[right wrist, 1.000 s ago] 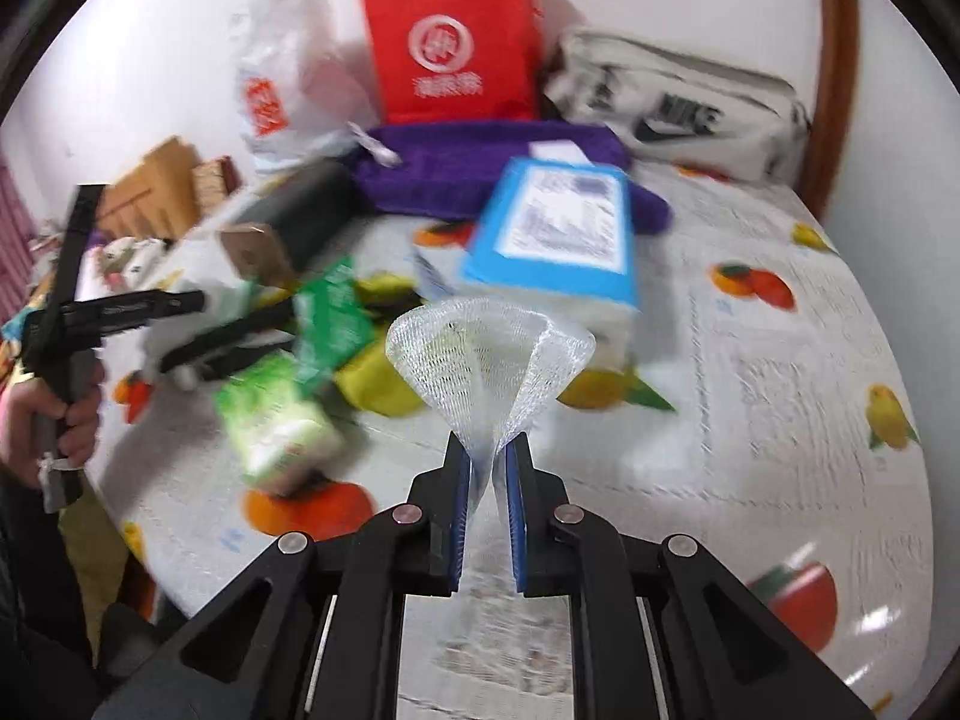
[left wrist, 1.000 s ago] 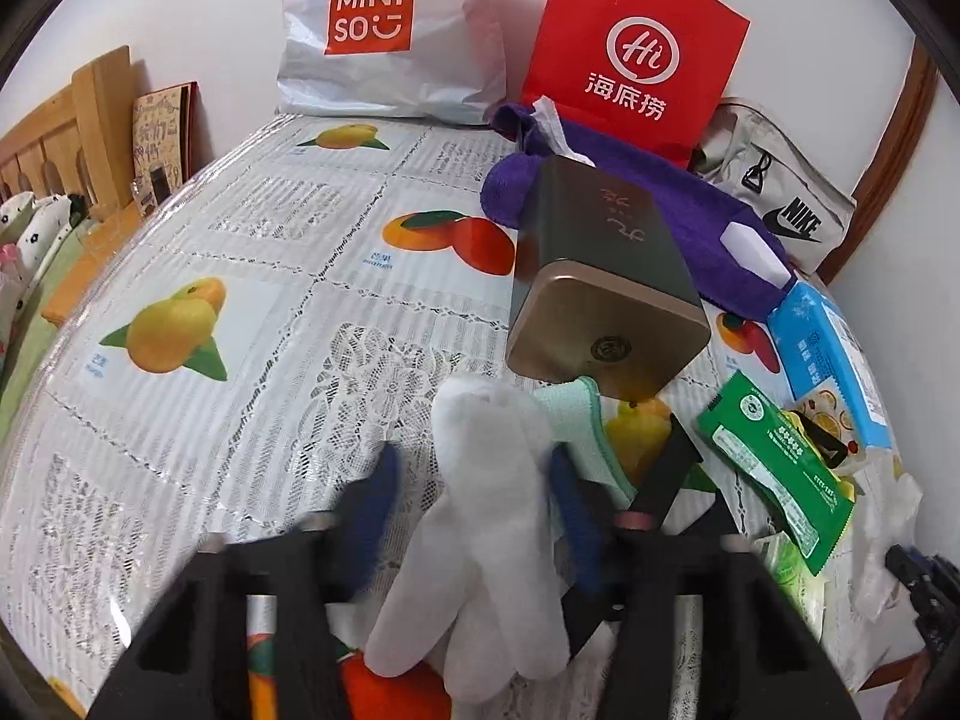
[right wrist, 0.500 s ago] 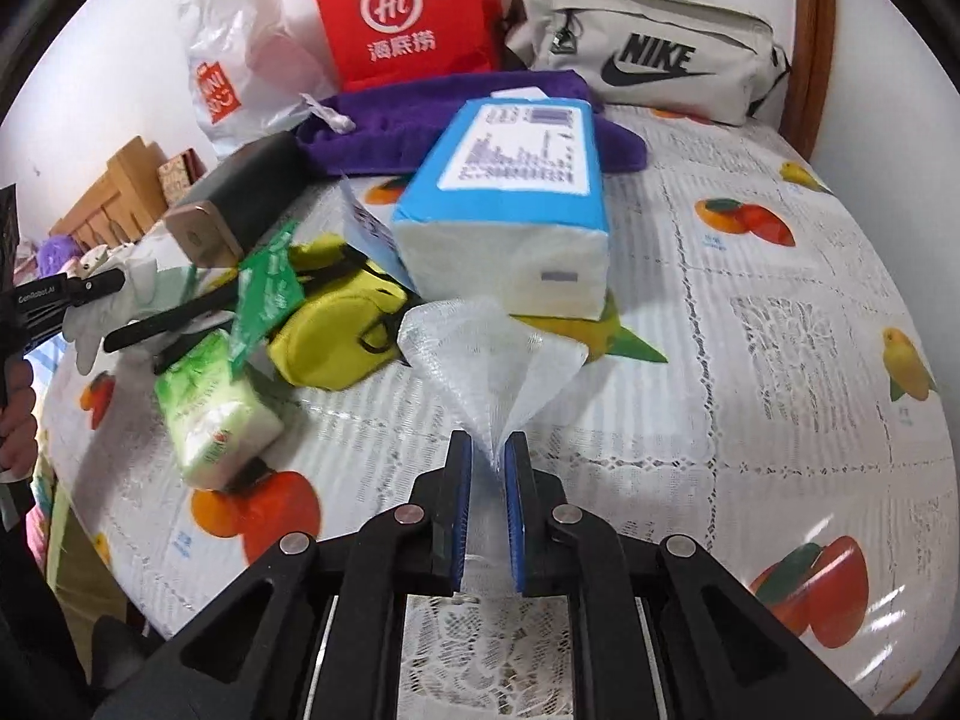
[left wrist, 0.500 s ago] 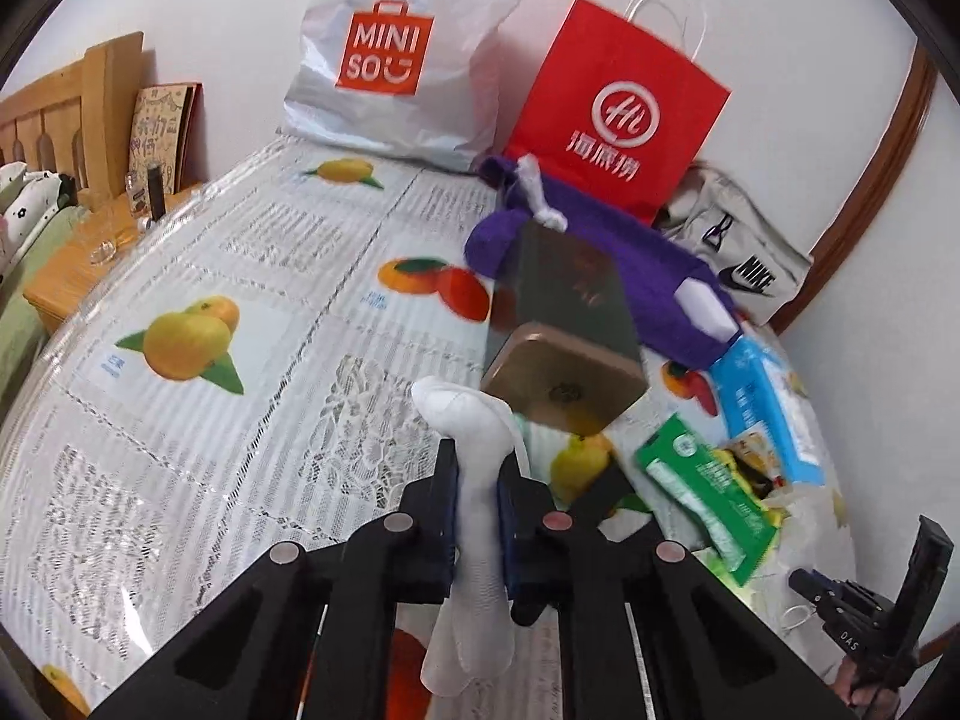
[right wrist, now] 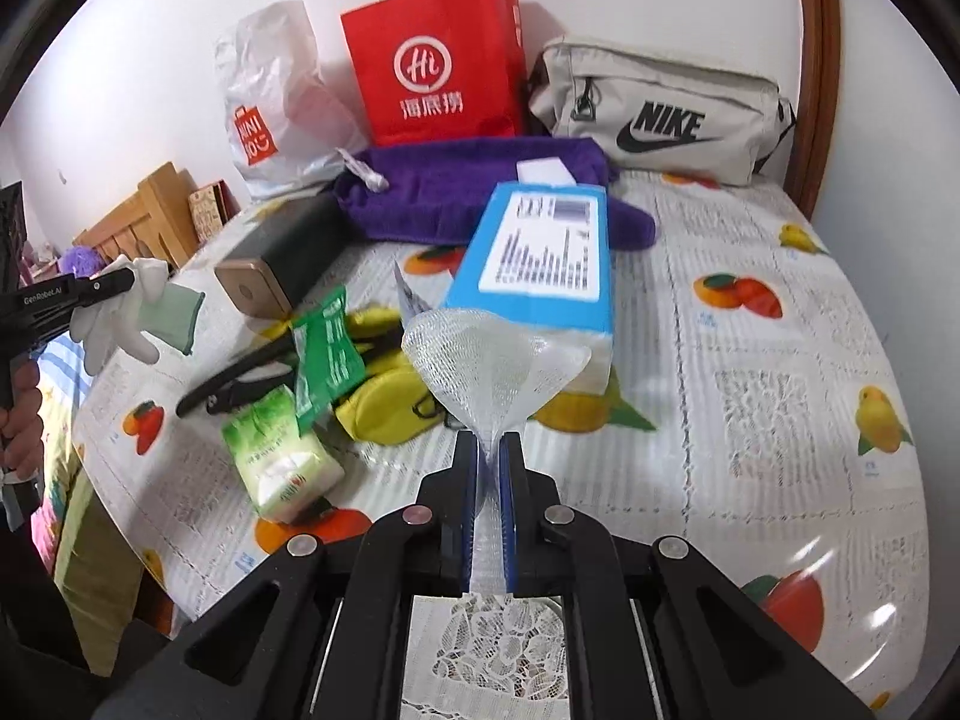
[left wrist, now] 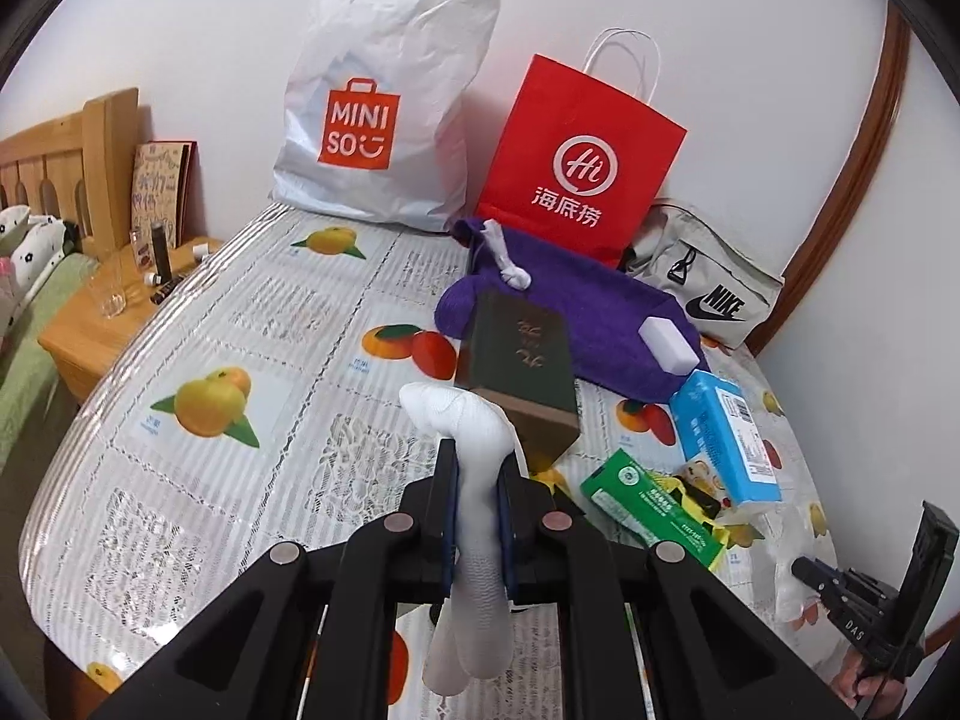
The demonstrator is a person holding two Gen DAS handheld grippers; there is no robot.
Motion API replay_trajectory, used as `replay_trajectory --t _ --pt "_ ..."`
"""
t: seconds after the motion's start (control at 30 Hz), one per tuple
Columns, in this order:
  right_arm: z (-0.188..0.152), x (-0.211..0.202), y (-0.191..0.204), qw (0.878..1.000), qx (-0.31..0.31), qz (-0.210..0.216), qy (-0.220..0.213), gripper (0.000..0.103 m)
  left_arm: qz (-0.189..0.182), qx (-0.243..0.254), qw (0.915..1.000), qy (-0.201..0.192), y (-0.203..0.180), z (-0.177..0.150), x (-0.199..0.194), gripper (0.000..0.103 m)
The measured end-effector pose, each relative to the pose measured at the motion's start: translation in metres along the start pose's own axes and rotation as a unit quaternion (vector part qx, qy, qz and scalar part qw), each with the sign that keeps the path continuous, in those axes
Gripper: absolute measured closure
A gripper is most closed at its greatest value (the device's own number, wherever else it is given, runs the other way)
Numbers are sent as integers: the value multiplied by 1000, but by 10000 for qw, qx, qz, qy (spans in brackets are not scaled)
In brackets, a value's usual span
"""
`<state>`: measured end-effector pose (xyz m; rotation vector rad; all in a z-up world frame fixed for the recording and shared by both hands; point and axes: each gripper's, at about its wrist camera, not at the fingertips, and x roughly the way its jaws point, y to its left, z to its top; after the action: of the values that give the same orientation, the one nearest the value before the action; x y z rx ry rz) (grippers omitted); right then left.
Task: Organize soft objects
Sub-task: 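Carry glove and mesh bag onto the purple towel and open both grippers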
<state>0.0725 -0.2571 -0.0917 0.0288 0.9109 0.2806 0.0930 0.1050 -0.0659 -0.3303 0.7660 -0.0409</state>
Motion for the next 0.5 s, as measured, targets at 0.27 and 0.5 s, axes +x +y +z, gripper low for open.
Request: replay_trajectory --t 0.27,0.5 --pt "32 -9 4 9997 -86 67 -221 96 -49 139 9998 -97 -16 21 -10 92" --pt "69 -4 4 9990 -148 122 -392 96 -24 282 9995 -156 -32 45 -7 92"
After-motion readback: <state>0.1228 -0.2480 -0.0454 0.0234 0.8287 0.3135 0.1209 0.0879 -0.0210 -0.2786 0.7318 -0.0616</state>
